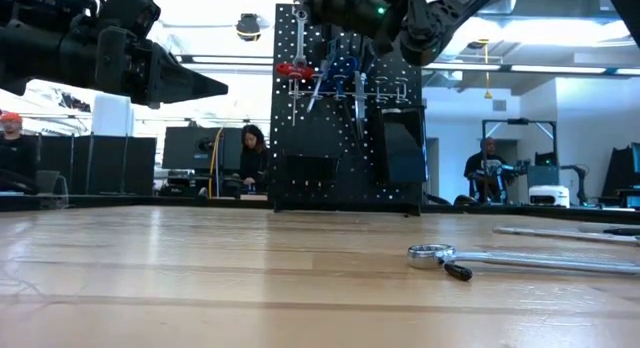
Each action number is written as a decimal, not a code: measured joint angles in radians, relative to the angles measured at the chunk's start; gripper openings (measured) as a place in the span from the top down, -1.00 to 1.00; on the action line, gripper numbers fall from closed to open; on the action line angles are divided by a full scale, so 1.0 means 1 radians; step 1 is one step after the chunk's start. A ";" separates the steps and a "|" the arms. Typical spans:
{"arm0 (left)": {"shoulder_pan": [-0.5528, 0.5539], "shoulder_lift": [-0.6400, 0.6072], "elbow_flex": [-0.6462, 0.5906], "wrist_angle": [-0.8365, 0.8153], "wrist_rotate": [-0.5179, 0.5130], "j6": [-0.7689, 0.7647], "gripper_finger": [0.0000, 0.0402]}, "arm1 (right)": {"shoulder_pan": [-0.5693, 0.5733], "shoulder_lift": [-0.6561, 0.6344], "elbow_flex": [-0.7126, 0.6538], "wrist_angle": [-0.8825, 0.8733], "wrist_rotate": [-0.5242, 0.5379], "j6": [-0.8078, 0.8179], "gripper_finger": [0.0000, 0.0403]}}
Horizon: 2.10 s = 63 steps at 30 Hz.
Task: Hang tools onto peg board
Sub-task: Hang the wrench on the pegboard
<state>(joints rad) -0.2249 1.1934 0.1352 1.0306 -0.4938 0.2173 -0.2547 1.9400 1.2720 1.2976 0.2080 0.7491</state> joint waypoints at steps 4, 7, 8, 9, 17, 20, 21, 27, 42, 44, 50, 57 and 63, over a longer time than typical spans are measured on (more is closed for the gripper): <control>0.000 0.000 0.000 0.000 0.000 0.000 0.68 | -0.004 0.000 0.000 -0.052 0.055 0.036 0.90; 0.000 0.000 0.000 0.000 0.000 0.000 0.68 | -0.002 0.000 0.000 -0.052 0.101 0.037 0.90; 0.000 0.000 0.000 0.000 0.000 0.000 0.68 | -0.001 0.000 0.000 -0.050 0.106 0.038 0.90; 0.000 0.000 0.000 0.000 0.000 0.000 0.68 | -0.001 0.000 0.000 -0.048 0.106 0.040 0.90; 0.000 0.000 0.000 0.000 0.000 0.000 0.68 | -0.004 0.000 0.000 -0.090 0.115 0.080 0.90; 0.000 0.000 0.000 0.000 0.000 0.000 0.68 | -0.003 0.000 0.000 -0.111 0.138 0.083 0.90; 0.000 0.000 0.000 0.000 0.000 0.000 0.68 | -0.003 0.000 0.000 -0.110 0.140 0.082 0.90; 0.000 0.000 0.000 0.000 0.000 0.000 0.68 | -0.003 0.000 0.000 -0.112 0.141 0.081 0.87; 0.000 0.000 0.000 0.000 0.000 0.000 0.68 | 0.006 0.000 -0.001 -0.063 0.144 0.022 0.32; 0.000 0.000 0.000 0.000 0.000 0.000 0.68 | 0.006 0.001 -0.001 -0.054 0.144 0.020 0.22; 0.000 0.000 0.000 0.000 0.000 0.000 0.68 | 0.006 0.001 -0.001 -0.048 0.143 0.020 0.04; 0.000 0.000 0.000 0.000 0.000 0.000 0.68 | 0.003 0.001 -0.001 -0.047 0.165 0.025 0.04; 0.000 0.000 0.000 0.000 0.000 -0.001 0.68 | -0.015 0.001 0.000 -0.087 0.172 0.048 0.10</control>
<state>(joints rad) -0.2245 1.1933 0.1352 1.0302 -0.4939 0.2161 -0.2693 1.9408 1.2716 1.2108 0.3801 0.7971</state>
